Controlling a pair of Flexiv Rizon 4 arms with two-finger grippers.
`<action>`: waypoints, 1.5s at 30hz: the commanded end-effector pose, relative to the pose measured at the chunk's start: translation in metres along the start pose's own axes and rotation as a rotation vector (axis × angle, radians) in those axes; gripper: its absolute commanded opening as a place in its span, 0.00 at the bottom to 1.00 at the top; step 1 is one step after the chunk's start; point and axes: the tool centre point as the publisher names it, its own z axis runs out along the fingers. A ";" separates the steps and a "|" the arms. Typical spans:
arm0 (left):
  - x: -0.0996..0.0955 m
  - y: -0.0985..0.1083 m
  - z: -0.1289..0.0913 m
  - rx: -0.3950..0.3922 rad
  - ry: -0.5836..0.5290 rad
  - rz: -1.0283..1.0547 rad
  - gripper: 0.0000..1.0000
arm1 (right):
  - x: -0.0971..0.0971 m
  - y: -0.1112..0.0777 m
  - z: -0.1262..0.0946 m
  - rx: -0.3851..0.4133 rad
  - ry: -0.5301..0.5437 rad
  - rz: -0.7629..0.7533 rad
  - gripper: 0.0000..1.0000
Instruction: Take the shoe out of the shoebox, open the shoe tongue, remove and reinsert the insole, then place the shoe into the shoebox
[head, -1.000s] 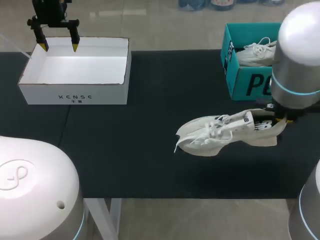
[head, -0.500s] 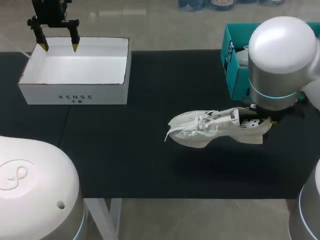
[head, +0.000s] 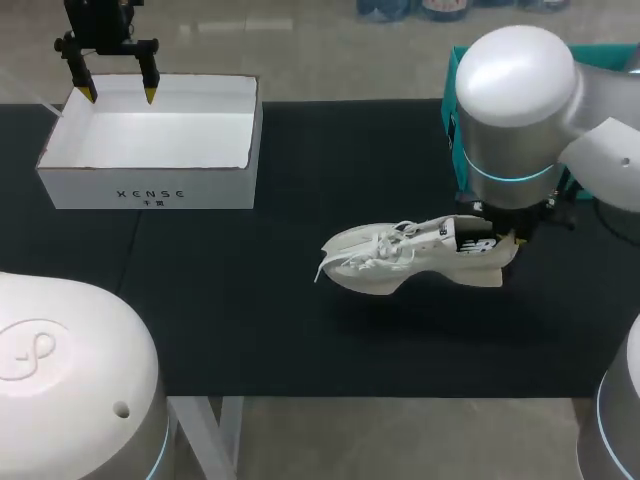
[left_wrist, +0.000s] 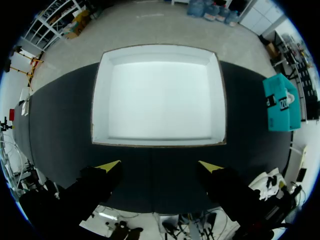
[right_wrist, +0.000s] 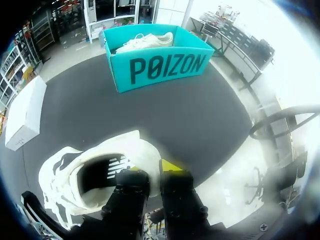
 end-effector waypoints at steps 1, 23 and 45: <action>0.000 0.000 0.000 0.000 0.000 0.000 1.00 | 0.029 0.002 0.018 0.019 -0.042 -0.005 0.00; 0.000 0.000 0.000 0.000 0.000 0.000 1.00 | 0.059 -0.004 0.072 0.104 -0.013 -0.010 0.00; 0.000 0.000 0.000 0.000 0.000 0.000 1.00 | 0.068 -0.015 0.093 0.145 -0.036 -0.042 0.02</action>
